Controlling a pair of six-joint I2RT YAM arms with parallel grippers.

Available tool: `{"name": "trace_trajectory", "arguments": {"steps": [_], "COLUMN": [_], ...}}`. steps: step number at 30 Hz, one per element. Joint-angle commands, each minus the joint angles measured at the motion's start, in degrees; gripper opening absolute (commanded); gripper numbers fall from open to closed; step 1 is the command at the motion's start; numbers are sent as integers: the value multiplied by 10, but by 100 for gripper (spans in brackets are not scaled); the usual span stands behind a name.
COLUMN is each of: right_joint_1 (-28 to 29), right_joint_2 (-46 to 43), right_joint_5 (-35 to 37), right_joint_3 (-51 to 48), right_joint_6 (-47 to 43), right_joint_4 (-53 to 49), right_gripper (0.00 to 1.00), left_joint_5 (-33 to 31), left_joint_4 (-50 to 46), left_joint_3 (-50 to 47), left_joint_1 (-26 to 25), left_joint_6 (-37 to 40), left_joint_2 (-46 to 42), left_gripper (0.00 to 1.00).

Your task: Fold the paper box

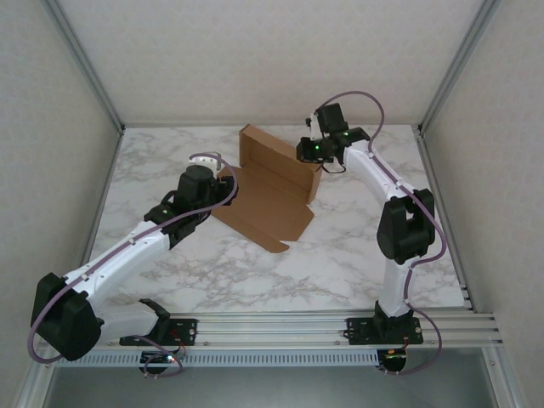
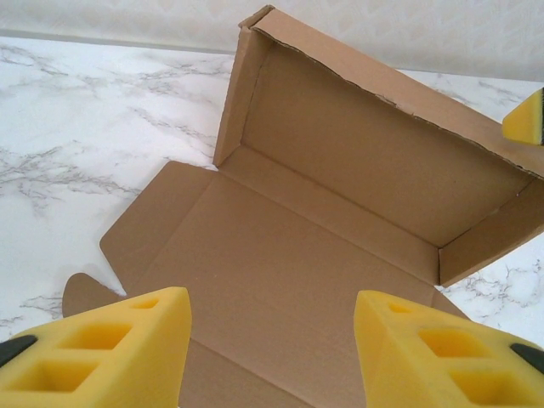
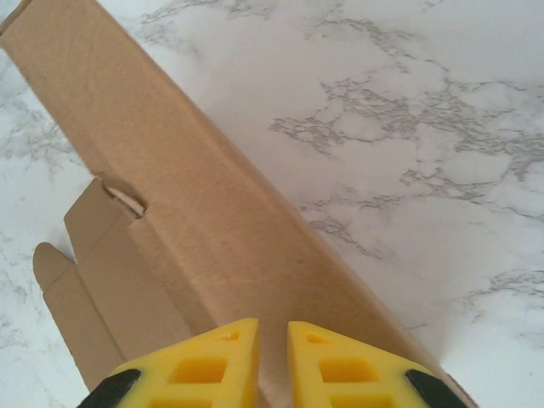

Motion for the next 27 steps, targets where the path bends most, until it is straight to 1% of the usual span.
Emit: {"name": "trace_trajectory", "arguments": {"steps": [1, 10, 14, 19, 21, 24, 27], "right_joint_1": [-8, -12, -31, -59, -59, -45, 16], "right_joint_2": [6, 50, 62, 83, 85, 64, 12], "right_joint_5": [11, 45, 56, 46, 35, 2, -6], "right_joint_3": [15, 37, 31, 19, -3, -90, -189], "right_joint_6": [7, -1, 11, 32, 42, 78, 91], "right_joint_4": [-13, -41, -35, -30, -19, 37, 90], "right_gripper": [15, 14, 14, 14, 14, 15, 16], "left_joint_5": [-12, -14, -20, -36, -48, -70, -96], "left_joint_4": [7, 8, 8, 13, 16, 16, 15], "left_joint_3": [-10, -11, -11, -15, -18, -15, -7], "left_joint_1": [-6, -9, -9, -9, -9, -9, -9], "left_joint_6": [12, 14, 13, 12, 12, 12, 6], "left_joint_2": [-14, -17, -23, -39, -49, -65, -105], "left_gripper": [54, 54, 54, 54, 54, 54, 54]}}
